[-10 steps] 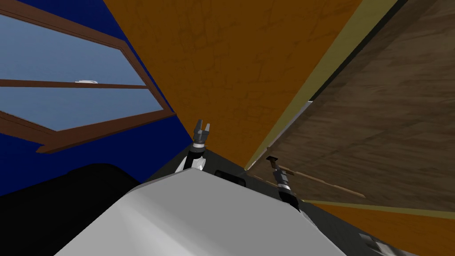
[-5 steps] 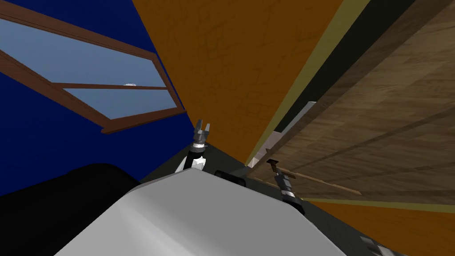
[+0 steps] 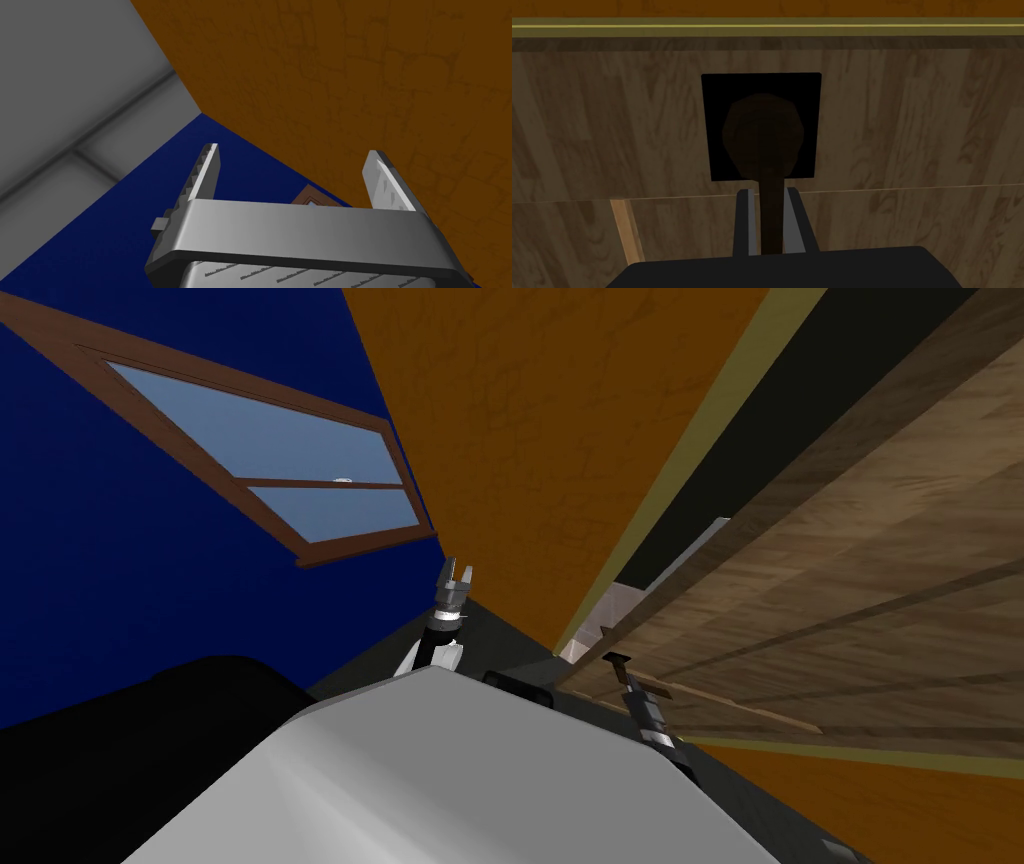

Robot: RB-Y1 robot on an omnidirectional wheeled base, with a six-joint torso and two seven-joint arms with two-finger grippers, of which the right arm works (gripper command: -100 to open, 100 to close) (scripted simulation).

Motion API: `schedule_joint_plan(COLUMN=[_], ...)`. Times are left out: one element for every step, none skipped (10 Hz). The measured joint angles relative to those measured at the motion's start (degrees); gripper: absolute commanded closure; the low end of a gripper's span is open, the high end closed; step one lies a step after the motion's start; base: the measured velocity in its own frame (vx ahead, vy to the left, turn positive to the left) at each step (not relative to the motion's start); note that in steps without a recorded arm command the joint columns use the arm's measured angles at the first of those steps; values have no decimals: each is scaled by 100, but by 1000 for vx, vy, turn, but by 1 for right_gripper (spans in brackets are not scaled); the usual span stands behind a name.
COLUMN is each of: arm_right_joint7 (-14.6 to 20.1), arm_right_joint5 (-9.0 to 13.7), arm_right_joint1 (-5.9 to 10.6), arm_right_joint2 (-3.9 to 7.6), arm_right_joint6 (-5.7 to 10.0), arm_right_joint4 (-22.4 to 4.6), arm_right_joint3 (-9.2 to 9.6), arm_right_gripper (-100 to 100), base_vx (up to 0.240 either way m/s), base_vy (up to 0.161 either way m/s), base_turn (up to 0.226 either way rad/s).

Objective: Pull the door open

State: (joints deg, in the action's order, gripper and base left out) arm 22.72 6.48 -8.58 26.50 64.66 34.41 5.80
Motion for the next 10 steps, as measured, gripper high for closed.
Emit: schedule_joint_plan(arm_right_joint7=[24, 41, 65, 98, 121, 151, 158, 168, 184, 201], arm_right_joint5=[1, -14, -21, -20, -16, -15, -18, -15, -12, -8], arm_right_joint1=[-137, -136, -142, -185, -222, -233, -243, -222, -201, -196], arm_right_joint2=[40, 33, 46, 86, 119, 154, 154, 163, 173, 189], arm_right_joint6=[41, 117, 224, 317, 388, 484, 499, 575, 656, 745], arm_right_joint4=[109, 26, -80, -111, -108, -171, -188, -287, -365, -431], arm_right_joint3=[21, 54, 80, 97, 107, 118, 124, 133, 143, 153], arm_right_gripper=[100, 100, 100, 100, 100, 100, 100, 100, 100, 100], base_vx=[-143, -119, -137, -168, -162, -65, -163, -229, -278, -234], base_vy=[-66, -55, -46, -38, -20, -6, -60, -91, -89, -96], base_turn=[47, 112, 167, 138, 109, 14, 167, 234, 248, 193])
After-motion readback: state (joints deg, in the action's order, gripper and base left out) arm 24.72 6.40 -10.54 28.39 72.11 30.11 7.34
